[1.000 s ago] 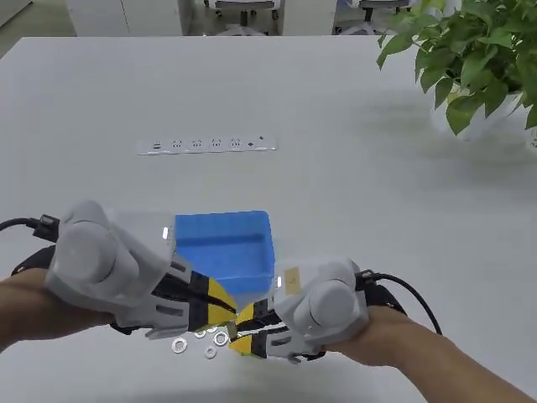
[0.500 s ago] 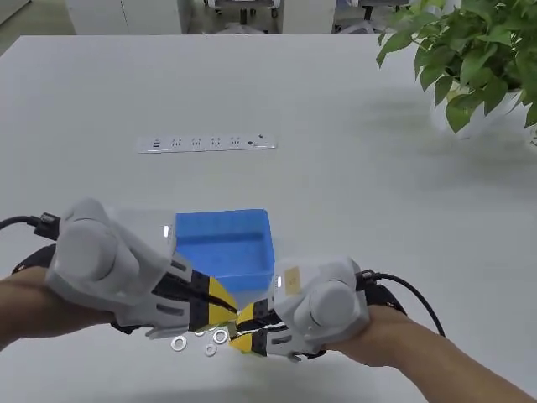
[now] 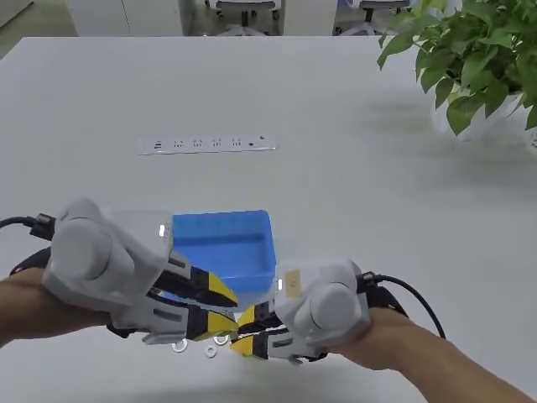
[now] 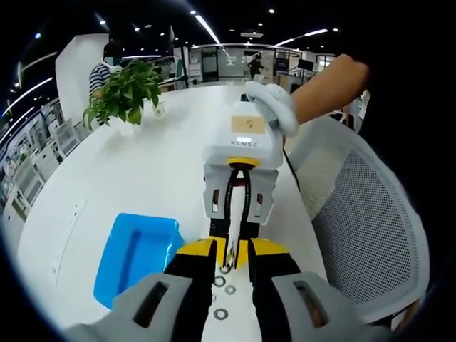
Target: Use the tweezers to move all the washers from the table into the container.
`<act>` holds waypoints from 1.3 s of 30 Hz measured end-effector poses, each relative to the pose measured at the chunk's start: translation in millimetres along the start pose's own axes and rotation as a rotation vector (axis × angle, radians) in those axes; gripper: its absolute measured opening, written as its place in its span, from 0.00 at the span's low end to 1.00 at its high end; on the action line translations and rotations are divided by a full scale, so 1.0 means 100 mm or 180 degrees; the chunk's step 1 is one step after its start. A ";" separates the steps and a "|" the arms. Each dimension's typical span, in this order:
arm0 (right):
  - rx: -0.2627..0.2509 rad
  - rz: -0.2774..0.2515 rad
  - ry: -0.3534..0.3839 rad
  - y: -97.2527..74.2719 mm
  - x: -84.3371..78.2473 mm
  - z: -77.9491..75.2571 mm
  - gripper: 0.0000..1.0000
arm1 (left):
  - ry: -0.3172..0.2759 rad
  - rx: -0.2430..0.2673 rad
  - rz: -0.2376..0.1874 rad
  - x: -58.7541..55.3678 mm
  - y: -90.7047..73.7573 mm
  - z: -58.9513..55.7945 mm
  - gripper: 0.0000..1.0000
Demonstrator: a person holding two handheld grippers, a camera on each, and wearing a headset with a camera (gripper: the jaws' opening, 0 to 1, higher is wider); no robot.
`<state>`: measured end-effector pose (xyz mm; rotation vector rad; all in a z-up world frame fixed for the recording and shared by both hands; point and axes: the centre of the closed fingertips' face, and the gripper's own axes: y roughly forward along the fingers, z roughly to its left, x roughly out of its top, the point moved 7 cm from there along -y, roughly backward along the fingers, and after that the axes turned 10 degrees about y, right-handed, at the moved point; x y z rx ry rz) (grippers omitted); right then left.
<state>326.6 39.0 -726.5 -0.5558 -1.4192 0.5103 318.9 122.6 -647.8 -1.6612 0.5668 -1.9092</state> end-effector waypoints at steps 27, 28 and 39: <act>-0.0051 -0.0065 -0.0067 -0.20 0.27 -0.05 0.09 | -0.0493 0.0490 -0.0311 -0.18 -0.23 -0.11 0.81; -0.0054 -0.0069 -0.0076 -0.21 0.28 -0.05 0.09 | -0.0504 0.0511 -0.0322 -0.18 -0.24 -0.11 0.82; -0.0047 -0.0080 -0.0068 -0.28 0.37 -0.10 0.09 | -0.0651 0.0751 -0.0388 -0.26 -0.33 -0.11 0.97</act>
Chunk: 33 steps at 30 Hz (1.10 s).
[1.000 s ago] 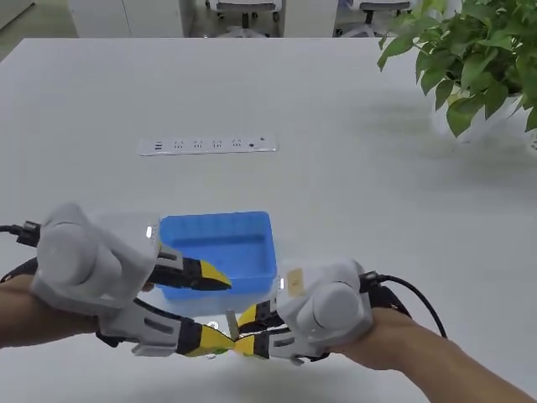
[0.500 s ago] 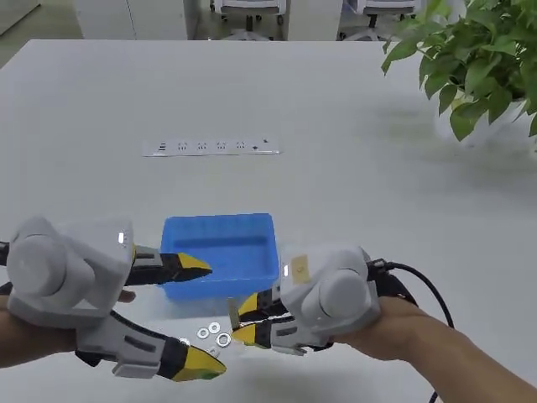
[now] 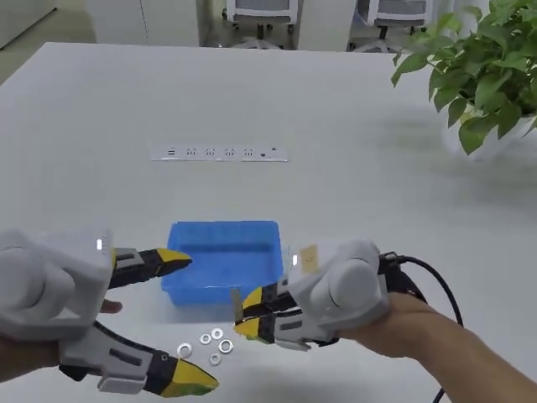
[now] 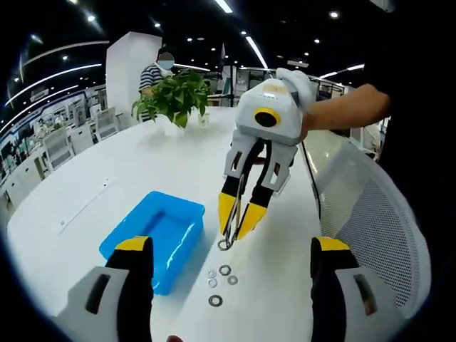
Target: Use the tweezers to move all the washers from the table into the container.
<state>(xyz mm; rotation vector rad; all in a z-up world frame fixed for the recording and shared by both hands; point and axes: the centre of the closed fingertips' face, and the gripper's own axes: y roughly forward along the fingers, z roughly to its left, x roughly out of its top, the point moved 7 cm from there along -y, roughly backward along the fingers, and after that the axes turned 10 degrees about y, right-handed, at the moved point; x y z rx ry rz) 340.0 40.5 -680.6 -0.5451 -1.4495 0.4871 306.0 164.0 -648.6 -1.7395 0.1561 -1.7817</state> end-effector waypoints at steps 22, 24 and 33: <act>-0.0146 -0.0128 0.0005 -0.10 0.17 -0.37 0.09 | -0.0187 0.0244 -0.0113 -0.06 -0.10 0.04 0.99; -0.0159 -0.0137 0.0003 -0.10 0.18 -0.41 0.09 | -0.0201 0.0276 -0.0123 -0.07 -0.12 0.05 0.99; -0.0203 -0.0155 -0.0040 -0.06 0.20 -0.61 0.09 | -0.0243 0.0360 -0.0164 -0.08 -0.14 0.10 0.99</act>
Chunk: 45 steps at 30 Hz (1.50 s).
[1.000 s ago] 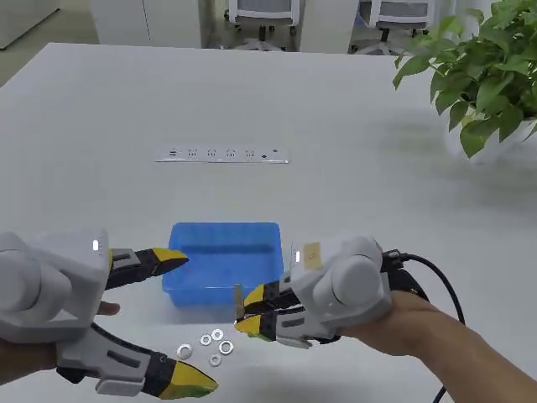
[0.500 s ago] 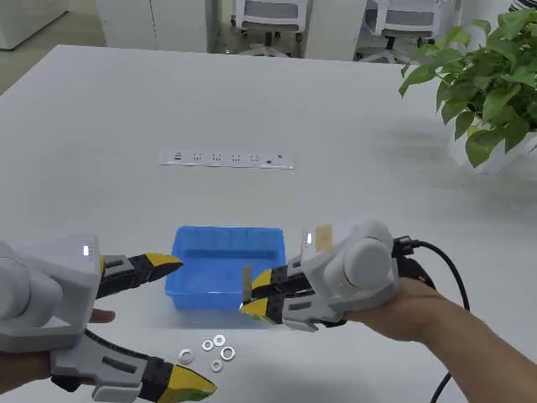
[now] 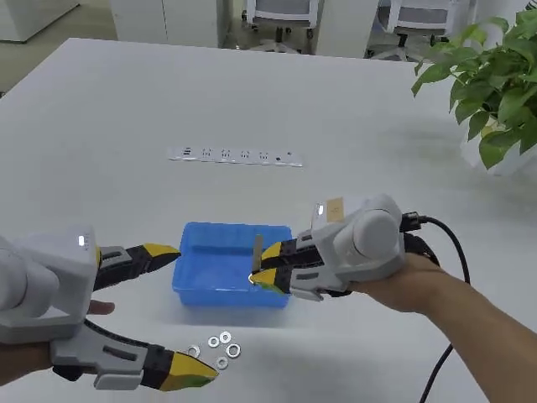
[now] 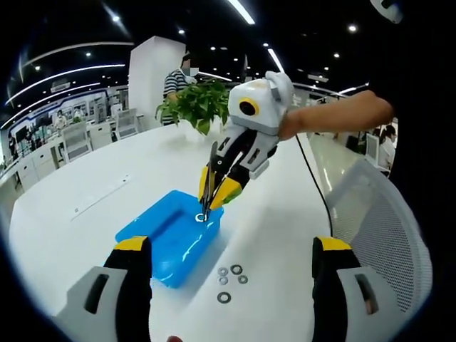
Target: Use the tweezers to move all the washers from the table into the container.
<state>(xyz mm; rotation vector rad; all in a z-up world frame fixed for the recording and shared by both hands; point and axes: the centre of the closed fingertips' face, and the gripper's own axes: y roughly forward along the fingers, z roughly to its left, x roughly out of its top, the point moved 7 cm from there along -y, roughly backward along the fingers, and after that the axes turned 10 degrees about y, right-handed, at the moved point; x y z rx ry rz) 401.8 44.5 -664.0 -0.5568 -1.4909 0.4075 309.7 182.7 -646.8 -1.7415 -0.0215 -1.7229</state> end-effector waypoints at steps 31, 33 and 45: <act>-0.0008 0.0112 0.0081 0.35 -0.22 -0.31 0.10 | 0.0176 0.0072 -0.0022 0.11 0.21 0.43 0.66; -0.0010 0.0115 0.0087 0.36 -0.23 -0.32 0.10 | 0.0176 0.0081 -0.0018 0.12 0.23 0.45 0.62; 0.0029 0.0139 0.0146 0.42 -0.31 -0.34 0.10 | 0.0196 0.0098 0.0007 0.17 0.41 0.59 0.42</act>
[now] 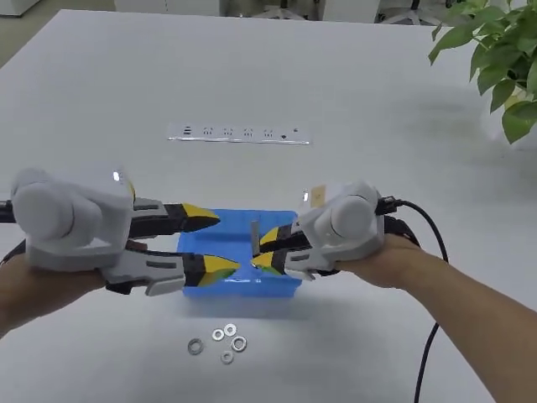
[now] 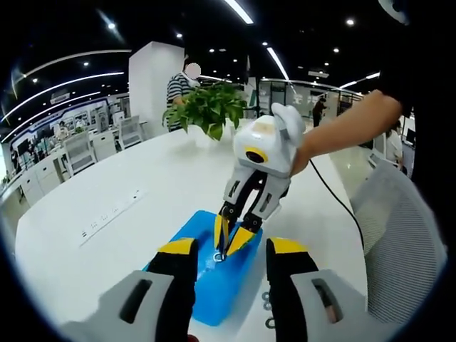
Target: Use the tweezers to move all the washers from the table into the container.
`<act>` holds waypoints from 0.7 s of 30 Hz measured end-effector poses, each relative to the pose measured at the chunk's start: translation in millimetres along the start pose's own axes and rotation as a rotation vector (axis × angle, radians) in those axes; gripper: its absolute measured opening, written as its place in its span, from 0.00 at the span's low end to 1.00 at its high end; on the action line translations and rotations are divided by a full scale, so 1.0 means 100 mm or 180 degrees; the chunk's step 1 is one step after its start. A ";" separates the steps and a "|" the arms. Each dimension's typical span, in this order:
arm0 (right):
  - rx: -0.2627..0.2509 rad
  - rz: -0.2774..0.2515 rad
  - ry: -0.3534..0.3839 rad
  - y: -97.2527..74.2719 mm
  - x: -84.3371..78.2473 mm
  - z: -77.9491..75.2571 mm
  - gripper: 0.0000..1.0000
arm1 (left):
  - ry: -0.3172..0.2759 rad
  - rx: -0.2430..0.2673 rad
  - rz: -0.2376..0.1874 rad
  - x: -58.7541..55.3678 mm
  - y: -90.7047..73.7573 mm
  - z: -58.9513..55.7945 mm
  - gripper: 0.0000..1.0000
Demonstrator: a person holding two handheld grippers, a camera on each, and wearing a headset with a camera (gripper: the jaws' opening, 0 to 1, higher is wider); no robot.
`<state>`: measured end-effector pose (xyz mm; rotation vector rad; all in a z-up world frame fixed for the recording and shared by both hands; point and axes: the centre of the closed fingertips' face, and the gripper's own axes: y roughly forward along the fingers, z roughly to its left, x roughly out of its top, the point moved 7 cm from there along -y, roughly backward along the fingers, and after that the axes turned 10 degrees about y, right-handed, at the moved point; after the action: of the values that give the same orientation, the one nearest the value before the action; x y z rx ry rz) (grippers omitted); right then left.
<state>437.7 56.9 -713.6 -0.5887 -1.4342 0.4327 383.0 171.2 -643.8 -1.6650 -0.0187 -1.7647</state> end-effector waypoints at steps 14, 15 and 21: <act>0.0041 0.0032 0.0030 0.05 -0.04 -0.01 0.10 | 0.0088 -0.0042 0.0050 0.07 0.23 0.10 0.25; 0.0047 0.0031 0.0035 0.05 -0.04 -0.01 0.10 | 0.0107 -0.0058 0.0064 0.06 0.25 0.11 0.24; 0.0060 0.0029 0.0035 0.06 -0.05 -0.02 0.10 | 0.0157 -0.0145 0.0059 0.08 0.32 0.12 0.18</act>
<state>439.1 58.3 -720.8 -0.5819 -1.4160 0.4493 409.2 148.8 -649.2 -1.6479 0.0594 -1.8038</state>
